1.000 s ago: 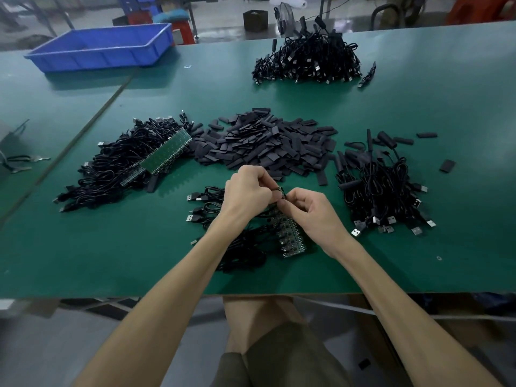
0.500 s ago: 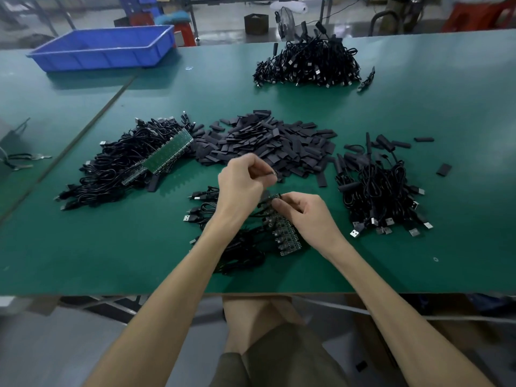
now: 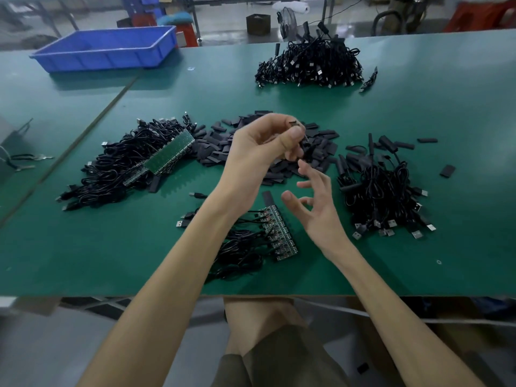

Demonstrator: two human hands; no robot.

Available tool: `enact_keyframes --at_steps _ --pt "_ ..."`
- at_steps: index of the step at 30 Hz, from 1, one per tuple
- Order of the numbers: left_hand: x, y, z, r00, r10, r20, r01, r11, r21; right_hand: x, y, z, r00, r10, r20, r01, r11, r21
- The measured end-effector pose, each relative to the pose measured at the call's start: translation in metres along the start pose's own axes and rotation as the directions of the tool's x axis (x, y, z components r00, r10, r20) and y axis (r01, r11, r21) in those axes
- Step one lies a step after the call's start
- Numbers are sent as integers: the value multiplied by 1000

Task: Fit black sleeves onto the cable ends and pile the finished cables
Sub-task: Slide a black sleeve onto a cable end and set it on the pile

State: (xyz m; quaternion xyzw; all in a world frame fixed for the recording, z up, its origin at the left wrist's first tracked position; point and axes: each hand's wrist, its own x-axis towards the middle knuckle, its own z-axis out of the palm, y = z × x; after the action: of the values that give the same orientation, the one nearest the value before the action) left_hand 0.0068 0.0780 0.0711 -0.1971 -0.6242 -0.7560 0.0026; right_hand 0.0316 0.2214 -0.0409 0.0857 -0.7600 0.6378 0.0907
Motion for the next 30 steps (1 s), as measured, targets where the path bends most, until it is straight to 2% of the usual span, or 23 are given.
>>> enact_keyframes --at_steps 2,5,8,10,12,15,18,20,22,25,26,30 --pt "-3 -8 0 1000 -13 9 12 999 39 0 0 -1 998 50 -44 -47 997 67" --pt "-9 -22 -2 999 -31 -38 38 979 201 1 -1 -5 971 177 -159 -136 961 242" --pt "-16 -36 -9 999 -52 11 46 949 312 2 -4 -7 965 225 -135 -156 906 393" --pt "-23 -43 -16 998 -42 49 22 936 352 1 -7 -7 966 232 -111 -166 893 419" --pt "-28 -49 -22 999 -34 18 24 909 415 1 -8 -8 970 230 -85 -173 886 429" --pt "-34 -57 -28 1000 22 -16 -8 810 587 1 -7 -8 973 226 -41 -182 869 460" --pt "-39 -63 -27 993 88 81 -119 699 705 0 -8 -8 977 213 -6 -188 874 448" --pt "-40 -66 -28 994 40 101 -103 646 756 -1 -7 -8 978 205 -23 -174 880 441" --pt "-40 -68 -33 993 -78 94 -33 575 818 -1 -5 -9 977 206 -63 -154 870 468" --pt "-44 -72 -43 960 -229 161 -73 350 934 -1 -4 -9 977 198 -84 -132 862 490" --pt "-45 -73 -47 954 -242 174 -92 314 945 -1 -4 -9 978 190 -83 -128 866 483" --pt "-46 -70 -67 954 -265 144 -52 325 944 -1 -4 -9 980 179 -90 -118 879 462"
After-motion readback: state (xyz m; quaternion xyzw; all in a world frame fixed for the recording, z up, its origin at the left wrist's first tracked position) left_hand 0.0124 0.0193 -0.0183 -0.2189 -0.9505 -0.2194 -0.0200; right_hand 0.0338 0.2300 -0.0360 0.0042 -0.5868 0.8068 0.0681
